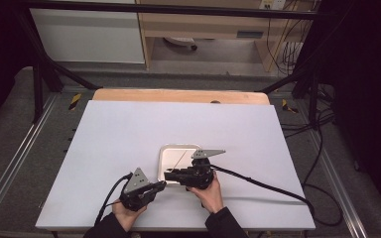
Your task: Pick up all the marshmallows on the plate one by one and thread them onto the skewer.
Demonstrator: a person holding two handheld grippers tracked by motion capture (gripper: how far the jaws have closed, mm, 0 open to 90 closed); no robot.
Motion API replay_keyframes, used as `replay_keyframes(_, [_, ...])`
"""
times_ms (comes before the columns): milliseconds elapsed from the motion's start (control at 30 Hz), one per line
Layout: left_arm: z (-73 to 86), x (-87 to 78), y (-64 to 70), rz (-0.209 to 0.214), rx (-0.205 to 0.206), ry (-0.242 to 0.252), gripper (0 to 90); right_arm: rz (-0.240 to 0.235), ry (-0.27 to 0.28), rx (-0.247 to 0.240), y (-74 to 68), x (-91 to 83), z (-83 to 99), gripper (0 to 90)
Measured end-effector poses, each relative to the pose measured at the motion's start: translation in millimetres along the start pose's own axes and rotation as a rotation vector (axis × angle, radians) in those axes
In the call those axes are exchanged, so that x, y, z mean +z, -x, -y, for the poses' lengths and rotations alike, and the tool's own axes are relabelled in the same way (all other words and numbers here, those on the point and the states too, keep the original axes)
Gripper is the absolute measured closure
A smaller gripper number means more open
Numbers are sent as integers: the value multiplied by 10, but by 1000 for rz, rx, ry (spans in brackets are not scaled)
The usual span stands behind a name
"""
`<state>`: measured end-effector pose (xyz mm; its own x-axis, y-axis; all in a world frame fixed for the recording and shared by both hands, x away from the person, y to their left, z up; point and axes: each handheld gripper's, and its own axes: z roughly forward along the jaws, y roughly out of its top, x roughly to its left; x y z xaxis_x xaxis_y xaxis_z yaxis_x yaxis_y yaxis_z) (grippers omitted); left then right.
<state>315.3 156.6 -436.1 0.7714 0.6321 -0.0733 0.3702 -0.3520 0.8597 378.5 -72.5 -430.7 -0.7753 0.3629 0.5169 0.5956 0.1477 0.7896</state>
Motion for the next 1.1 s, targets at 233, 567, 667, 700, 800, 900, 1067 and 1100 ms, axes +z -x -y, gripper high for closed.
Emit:
replay_keyframes(233, [8,-64,-56,2,-23,17,884,74,32,-92,-62,-161,-126,472])
replay_keyframes(567, [49,-181,-149,-9,-32,14,884,221,-59,-152,27,-261,-238,107])
replay_keyframes(667, [62,-200,-165,-9,-37,12,884,251,-95,-161,72,-222,-214,82])
replay_keyframes(700, [64,-203,-169,-10,-38,12,883,258,-108,-168,82,-207,-201,76])
replay_keyframes(800, [66,-211,-179,-8,-42,12,883,293,-146,-178,120,-157,-154,44])
replay_keyframes(900, [67,-207,-179,-7,-41,7,883,334,-183,-184,159,-111,-106,44])
replay_keyframes(1067, [67,-201,-178,-4,-38,4,884,391,-224,-209,205,-47,-31,179])
replay_keyframes(1100, [68,-201,-178,-4,-39,3,883,396,-229,-209,206,-34,-16,211])
